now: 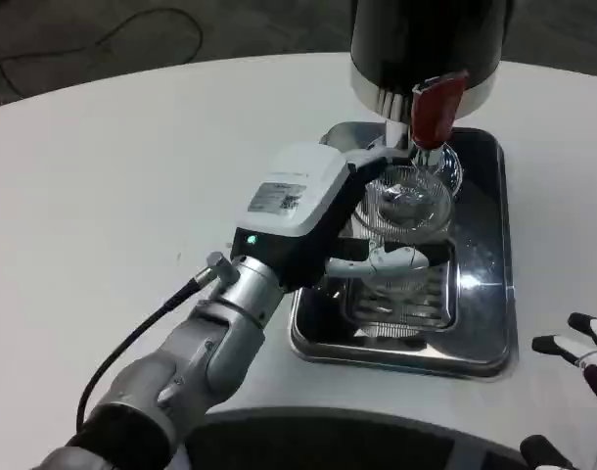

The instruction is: Grasp the cup under the faucet to collect the drink, then remove the cup.

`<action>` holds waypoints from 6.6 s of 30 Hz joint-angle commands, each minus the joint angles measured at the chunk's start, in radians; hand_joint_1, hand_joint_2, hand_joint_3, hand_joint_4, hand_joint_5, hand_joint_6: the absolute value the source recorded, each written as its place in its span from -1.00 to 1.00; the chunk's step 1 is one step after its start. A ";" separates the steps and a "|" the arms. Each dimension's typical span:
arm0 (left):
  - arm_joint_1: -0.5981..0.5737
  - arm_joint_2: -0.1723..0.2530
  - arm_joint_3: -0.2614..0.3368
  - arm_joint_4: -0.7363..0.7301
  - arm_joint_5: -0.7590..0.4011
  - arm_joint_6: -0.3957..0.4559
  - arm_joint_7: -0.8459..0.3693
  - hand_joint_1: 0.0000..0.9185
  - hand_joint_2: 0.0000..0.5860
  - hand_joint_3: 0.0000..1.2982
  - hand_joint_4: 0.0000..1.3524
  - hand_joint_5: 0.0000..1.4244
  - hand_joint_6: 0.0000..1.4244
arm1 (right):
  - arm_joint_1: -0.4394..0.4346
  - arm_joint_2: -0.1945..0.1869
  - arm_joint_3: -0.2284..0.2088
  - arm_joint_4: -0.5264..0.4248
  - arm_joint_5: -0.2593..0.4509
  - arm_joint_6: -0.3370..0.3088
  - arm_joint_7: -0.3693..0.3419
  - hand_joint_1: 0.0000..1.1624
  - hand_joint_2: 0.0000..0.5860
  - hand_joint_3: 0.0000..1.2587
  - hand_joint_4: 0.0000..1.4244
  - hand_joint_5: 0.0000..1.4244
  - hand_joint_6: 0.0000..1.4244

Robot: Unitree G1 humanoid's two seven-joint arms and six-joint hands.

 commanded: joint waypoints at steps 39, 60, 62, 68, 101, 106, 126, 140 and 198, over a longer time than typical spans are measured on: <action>0.430 0.200 0.310 -0.652 -0.270 -0.083 -0.175 -0.92 -0.77 -0.48 -0.47 -0.21 0.34 | -0.097 -0.021 0.064 0.026 -0.010 0.054 0.012 -0.42 0.33 -0.69 -0.95 -1.00 -1.00; 0.158 0.219 0.480 -0.868 -1.224 0.328 -0.969 -1.00 -0.58 -0.50 -0.53 -0.46 -0.37 | -0.140 -0.016 0.122 0.015 -0.046 0.088 0.011 -0.42 0.33 -0.69 -0.93 -1.00 -1.00; 0.084 0.223 0.471 -0.833 -1.252 0.418 -1.048 -1.00 -0.56 -0.57 -0.63 -0.54 -0.47 | -0.137 -0.014 0.126 0.009 -0.047 0.087 0.010 -0.42 0.33 -0.69 -0.93 -1.00 -1.00; -0.029 0.202 0.463 -0.776 -1.221 0.511 -1.139 -1.00 -0.56 -0.70 -0.80 -0.71 -0.65 | -0.121 -0.006 0.128 -0.002 -0.048 0.084 0.003 -0.42 0.33 -0.69 -0.93 -1.00 -1.00; 0.087 0.192 0.493 -0.820 -1.147 0.638 -1.285 -1.00 -0.52 -0.79 -0.92 -0.79 -0.86 | -0.061 0.005 0.103 -0.011 -0.024 0.044 -0.021 -0.42 0.33 -0.69 -0.93 -1.00 -1.00; 0.112 0.203 0.514 -0.822 -1.144 0.637 -1.278 -1.00 -0.53 -0.79 -0.92 -0.79 -0.85 | -0.068 0.002 0.115 -0.011 -0.032 0.048 -0.013 -0.42 0.33 -0.69 -0.93 -1.00 -1.00; 0.004 0.116 0.460 -0.675 -1.081 0.568 -1.271 -1.00 -0.51 -0.79 -0.92 -0.79 -0.85 | -0.002 0.027 0.083 -0.018 -0.018 0.002 -0.028 -0.44 0.36 -0.69 -0.91 -1.00 -1.00; -0.042 0.143 0.372 -0.613 -0.956 0.526 -1.310 -1.00 -0.52 -0.79 -0.92 -0.78 -0.85 | 0.004 0.035 0.054 -0.018 0.020 -0.019 -0.024 -0.45 0.36 -0.67 -0.91 -1.00 -1.00; -0.041 0.206 0.223 -0.511 -0.646 0.039 -1.246 -1.00 -0.51 -0.79 -0.91 -0.82 -0.86 | -0.455 0.093 0.327 0.377 0.242 0.200 -0.311 0.13 -0.03 -0.93 -0.94 -0.88 -0.99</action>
